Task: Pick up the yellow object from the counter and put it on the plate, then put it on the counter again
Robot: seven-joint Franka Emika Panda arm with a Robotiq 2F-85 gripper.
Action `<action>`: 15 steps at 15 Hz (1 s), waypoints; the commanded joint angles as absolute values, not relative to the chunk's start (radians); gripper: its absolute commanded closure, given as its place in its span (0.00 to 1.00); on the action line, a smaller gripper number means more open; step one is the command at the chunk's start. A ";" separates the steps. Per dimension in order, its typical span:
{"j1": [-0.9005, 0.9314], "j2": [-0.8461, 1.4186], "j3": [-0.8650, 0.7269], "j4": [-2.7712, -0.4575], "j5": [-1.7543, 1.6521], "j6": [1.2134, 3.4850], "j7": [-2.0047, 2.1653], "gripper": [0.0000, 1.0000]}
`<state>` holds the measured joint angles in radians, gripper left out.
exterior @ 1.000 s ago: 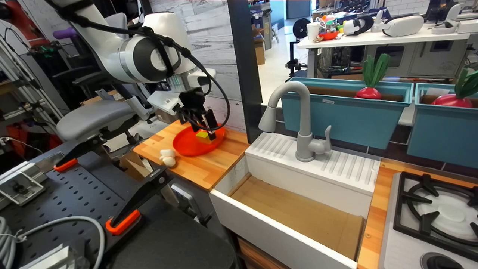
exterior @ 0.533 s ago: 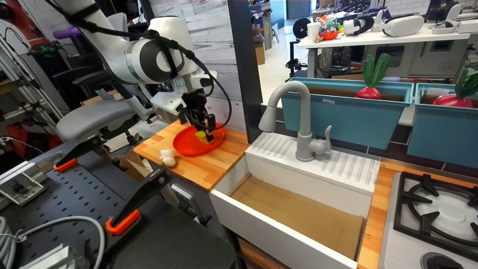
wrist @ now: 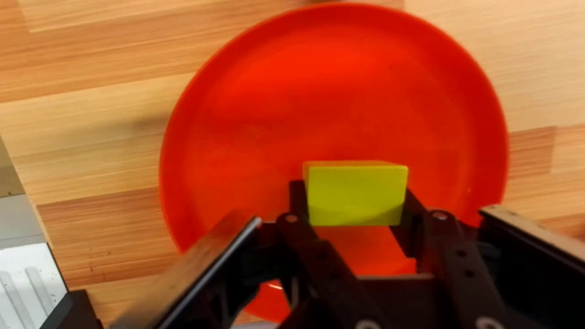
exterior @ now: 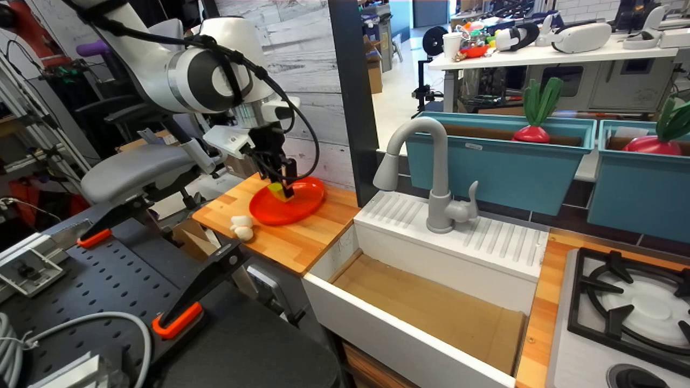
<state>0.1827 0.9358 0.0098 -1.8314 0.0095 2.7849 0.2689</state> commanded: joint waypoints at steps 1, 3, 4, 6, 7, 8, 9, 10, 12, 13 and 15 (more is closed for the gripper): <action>0.203 0.848 0.045 -1.926 0.037 2.795 0.257 0.80; 0.218 0.826 0.065 -1.953 0.035 2.800 0.257 0.80; 0.227 0.818 0.072 -1.965 0.034 2.801 0.257 0.80; 0.255 0.818 0.077 -1.970 0.026 2.795 0.261 0.80; 0.270 0.823 0.078 -1.969 0.022 2.795 0.262 0.80; 0.284 0.832 0.078 -1.965 0.021 2.795 0.265 0.80; 0.302 0.844 0.074 -1.959 0.018 2.798 0.269 0.80; 0.313 0.854 0.074 -1.953 0.016 2.801 0.268 0.80; 0.338 0.877 0.067 -1.939 0.012 2.808 0.272 0.80; 0.350 0.888 0.062 -1.932 0.010 2.807 0.275 0.80; 0.368 0.912 0.050 -1.919 0.006 2.807 0.280 0.80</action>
